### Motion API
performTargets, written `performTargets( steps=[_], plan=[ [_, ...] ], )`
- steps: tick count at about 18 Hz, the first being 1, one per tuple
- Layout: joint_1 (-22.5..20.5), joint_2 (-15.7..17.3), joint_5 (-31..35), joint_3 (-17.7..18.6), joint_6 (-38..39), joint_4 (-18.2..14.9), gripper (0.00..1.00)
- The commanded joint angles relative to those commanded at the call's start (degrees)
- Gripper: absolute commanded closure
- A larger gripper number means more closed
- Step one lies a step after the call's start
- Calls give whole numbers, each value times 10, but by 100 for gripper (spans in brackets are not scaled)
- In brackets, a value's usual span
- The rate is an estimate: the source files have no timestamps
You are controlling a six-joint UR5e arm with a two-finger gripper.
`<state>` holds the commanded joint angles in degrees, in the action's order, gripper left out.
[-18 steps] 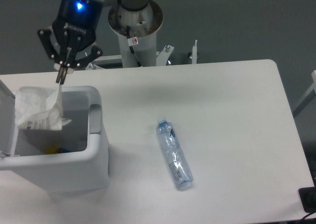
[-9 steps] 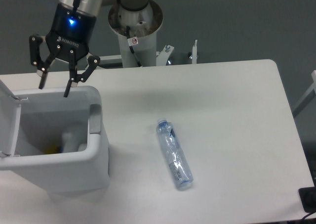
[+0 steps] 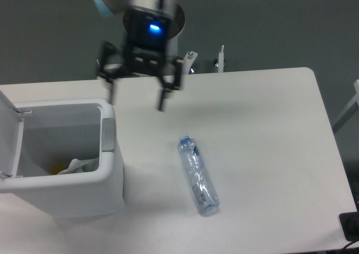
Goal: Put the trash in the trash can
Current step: 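Move the open gripper over the clear plastic bottle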
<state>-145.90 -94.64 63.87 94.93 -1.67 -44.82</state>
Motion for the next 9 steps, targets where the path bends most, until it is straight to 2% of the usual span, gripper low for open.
performTargets(
  steps=[1, 3, 9],
  plan=[
    [-4, -30, 42, -11, -1, 0, 0],
    [-4, -73, 74, -30, -2, -1, 0],
    [-3, -142, 85, -34, -32, 0, 0]
  ],
)
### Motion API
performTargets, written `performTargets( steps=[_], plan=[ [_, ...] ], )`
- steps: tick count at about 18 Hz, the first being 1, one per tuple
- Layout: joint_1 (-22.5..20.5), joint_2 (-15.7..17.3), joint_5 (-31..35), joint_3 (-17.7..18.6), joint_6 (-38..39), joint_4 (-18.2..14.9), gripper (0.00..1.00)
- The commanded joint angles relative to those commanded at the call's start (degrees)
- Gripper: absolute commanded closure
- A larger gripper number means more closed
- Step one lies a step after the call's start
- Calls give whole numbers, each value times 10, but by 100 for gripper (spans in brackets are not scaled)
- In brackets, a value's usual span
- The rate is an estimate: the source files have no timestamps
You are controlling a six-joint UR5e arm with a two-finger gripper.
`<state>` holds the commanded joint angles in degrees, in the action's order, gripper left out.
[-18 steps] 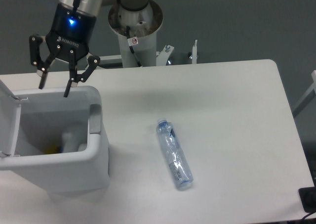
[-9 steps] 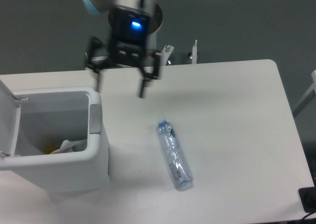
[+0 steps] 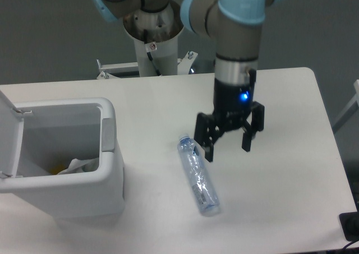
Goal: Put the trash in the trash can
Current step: 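Move the open gripper over the clear plastic bottle, then lower the gripper onto the bottle's base end and close on it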
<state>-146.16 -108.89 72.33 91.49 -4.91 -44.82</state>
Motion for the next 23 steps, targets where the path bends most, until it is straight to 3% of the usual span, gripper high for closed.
performTargets(
  steps=[5, 12, 23],
  plan=[
    [55, -62, 79, 11, -54, 4, 0],
    [70, -99, 100, 13, -122, 5, 0],
    [70, -152, 100, 0, -125, 32, 0]
  ],
)
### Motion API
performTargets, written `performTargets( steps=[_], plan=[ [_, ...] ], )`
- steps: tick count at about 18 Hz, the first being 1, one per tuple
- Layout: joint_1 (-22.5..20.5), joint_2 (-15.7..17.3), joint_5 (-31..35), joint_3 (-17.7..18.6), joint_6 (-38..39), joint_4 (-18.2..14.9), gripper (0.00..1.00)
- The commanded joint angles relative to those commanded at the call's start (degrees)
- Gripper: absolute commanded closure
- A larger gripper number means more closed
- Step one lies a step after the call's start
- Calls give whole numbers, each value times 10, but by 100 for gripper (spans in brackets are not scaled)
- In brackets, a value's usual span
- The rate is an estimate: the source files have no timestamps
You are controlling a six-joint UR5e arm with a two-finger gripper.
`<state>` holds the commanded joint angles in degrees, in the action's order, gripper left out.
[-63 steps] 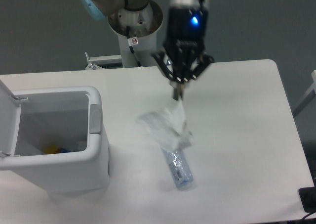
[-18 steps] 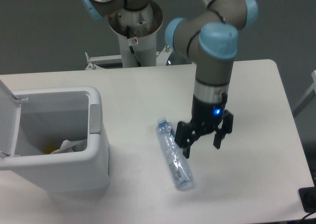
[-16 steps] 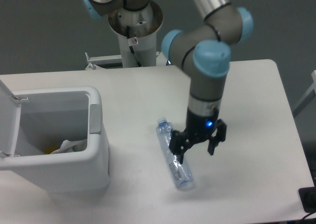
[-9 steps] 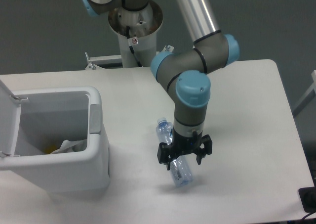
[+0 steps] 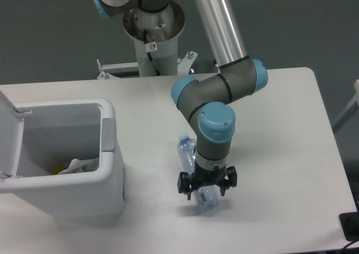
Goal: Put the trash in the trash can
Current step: 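Lower the gripper onto the bottle's base end and close on it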
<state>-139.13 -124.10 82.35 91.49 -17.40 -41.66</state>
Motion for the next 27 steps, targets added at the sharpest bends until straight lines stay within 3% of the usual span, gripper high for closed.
performTargets(
  steps=[12, 16, 18, 27],
  plan=[
    [1, -27, 27, 2, 6, 3, 1],
    [1, -26, 27, 6, 6, 9, 29],
    [2, -26, 29, 8, 3, 10, 34],
    [2, -19, 30, 9, 0, 11, 34]
  ],
)
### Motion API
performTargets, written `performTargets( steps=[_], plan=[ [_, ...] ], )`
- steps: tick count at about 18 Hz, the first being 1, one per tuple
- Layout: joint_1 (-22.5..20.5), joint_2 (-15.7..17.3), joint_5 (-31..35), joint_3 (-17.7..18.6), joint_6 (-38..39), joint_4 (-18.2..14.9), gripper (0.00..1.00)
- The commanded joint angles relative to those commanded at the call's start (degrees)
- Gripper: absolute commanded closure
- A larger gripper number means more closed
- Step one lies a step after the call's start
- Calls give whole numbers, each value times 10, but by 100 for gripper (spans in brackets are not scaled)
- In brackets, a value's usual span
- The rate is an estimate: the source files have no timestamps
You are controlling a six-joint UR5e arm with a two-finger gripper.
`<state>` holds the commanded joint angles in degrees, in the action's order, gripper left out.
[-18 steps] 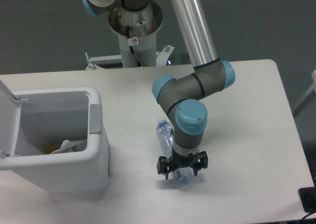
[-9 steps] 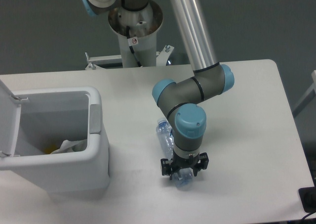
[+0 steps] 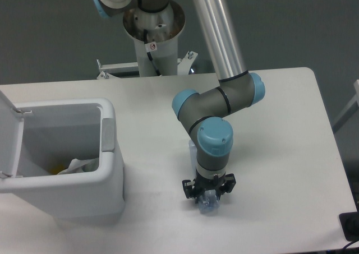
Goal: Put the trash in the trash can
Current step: 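Lower the gripper onto the bottle's base end and close on it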
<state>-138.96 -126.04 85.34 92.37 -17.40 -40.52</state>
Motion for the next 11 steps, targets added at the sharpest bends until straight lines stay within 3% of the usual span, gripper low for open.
performTargets(
  steps=[7, 11],
  plan=[
    [-1, 44, -10, -33, -2, 0, 34],
    [-3, 63, -85, -111, 45, 0, 34]
  ],
)
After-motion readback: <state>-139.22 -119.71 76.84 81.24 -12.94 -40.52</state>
